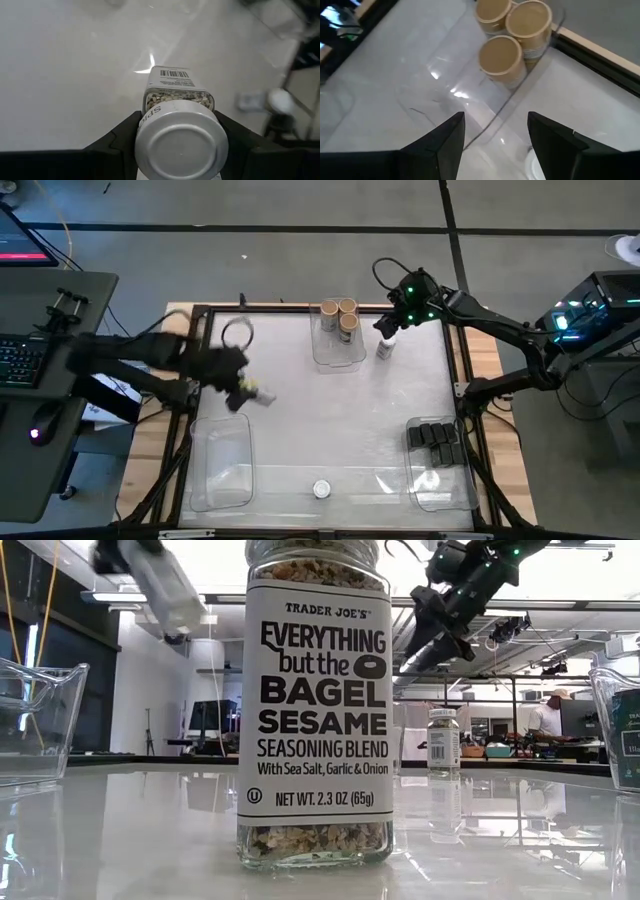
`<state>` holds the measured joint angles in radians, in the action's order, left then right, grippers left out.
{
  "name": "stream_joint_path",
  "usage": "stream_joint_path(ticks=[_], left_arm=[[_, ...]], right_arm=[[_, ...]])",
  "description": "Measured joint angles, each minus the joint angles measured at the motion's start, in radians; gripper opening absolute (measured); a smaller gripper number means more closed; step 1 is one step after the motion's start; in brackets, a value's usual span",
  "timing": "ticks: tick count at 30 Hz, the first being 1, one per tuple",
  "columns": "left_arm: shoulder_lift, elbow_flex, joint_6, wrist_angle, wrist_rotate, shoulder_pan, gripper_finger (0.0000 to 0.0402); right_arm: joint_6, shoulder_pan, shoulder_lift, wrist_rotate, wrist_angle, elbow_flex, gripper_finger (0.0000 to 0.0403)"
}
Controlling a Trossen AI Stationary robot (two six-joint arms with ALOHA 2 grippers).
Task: Sort spices by type
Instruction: Put the white spice bottle into the left transparent bin
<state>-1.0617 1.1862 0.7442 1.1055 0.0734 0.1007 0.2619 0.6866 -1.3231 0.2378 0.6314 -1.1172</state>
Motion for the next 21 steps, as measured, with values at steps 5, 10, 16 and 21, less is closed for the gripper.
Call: stream_joint_path(ticks=[5,10,16,21], left_arm=[[-0.025,0.0,0.236,0.021,0.06,0.294,0.0168],[-0.092,-0.002,0.325,0.12,0.1,0.483,0.0168],[-0.121,-0.002,0.272,0.334,0.193,0.56,0.0168],[-0.121,-0.033,0.131,0.312,0.182,0.552,0.0168]], right_arm=[[0.015,-0.001,0.0,0.114,-0.014,0.0,0.0212],[0.105,-0.064,0.0,0.241,-0.038,0.0,0.0212],[0.236,-0.233,0.0,0.186,-0.078,0.0,0.0212],[0.377,-0.37,0.0,0.021,-0.154,0.0,0.0212]])
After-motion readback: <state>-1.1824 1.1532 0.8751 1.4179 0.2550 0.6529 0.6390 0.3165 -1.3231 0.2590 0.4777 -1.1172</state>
